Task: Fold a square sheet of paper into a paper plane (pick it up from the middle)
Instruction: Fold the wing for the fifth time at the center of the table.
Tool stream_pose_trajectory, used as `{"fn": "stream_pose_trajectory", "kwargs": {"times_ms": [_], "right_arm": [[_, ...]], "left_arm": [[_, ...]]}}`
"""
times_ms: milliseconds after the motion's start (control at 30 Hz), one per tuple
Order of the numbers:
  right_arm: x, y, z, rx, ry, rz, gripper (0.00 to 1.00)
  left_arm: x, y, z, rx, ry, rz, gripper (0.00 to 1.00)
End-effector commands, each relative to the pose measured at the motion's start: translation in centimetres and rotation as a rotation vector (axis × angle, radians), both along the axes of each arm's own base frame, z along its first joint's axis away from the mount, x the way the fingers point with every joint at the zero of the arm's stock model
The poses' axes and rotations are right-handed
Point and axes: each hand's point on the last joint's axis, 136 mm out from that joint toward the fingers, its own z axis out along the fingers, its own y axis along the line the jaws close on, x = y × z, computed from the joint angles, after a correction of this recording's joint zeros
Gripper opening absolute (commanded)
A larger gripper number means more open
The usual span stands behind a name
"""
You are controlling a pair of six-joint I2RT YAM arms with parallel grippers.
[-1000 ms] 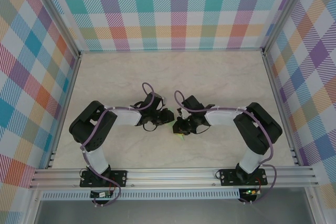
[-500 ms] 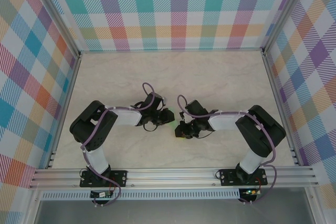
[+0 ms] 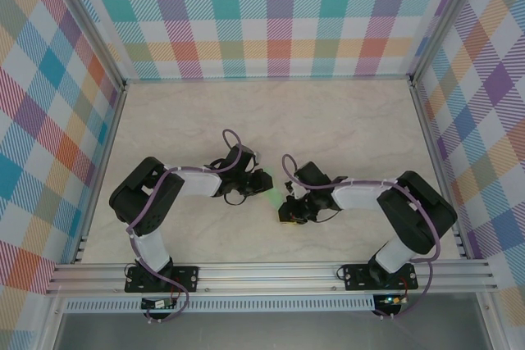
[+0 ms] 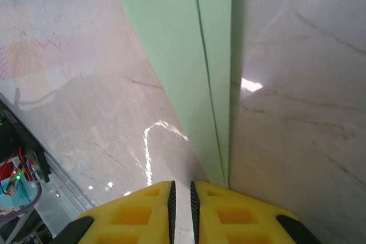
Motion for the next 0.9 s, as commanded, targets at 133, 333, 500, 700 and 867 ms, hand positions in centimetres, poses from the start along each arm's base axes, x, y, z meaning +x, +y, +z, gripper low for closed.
{"fn": "stream_pose_trajectory", "kwargs": {"times_ms": [133, 333, 500, 700, 867], "right_arm": [[-2.5, -2.8, -0.1, -0.076, 0.049, 0.0, 0.21], [0.6, -5.0, 3.9, -0.154, -0.195, -0.102, 0.36], [3.5, -7.8, 6.8, -0.271, -0.398, -0.181, 0.52], [5.9, -8.4, 7.8, -0.376, -0.451, -0.195, 0.95], [7.9, -9.0, 8.7, -0.439, -0.506, -0.226, 1.0]], "left_arm": [[-0.2, 0.6, -1.8, 0.06, 0.015, 0.012, 0.2], [1.0, -0.4, 1.7, 0.034, -0.04, -0.008, 0.23], [1.7, -0.6, 4.9, 0.049, -0.096, -0.019, 0.3], [1.6, 0.0, 7.4, 0.071, -0.139, -0.004, 0.37], [0.9, 1.8, 8.3, 0.143, -0.151, 0.057, 0.39]]}}
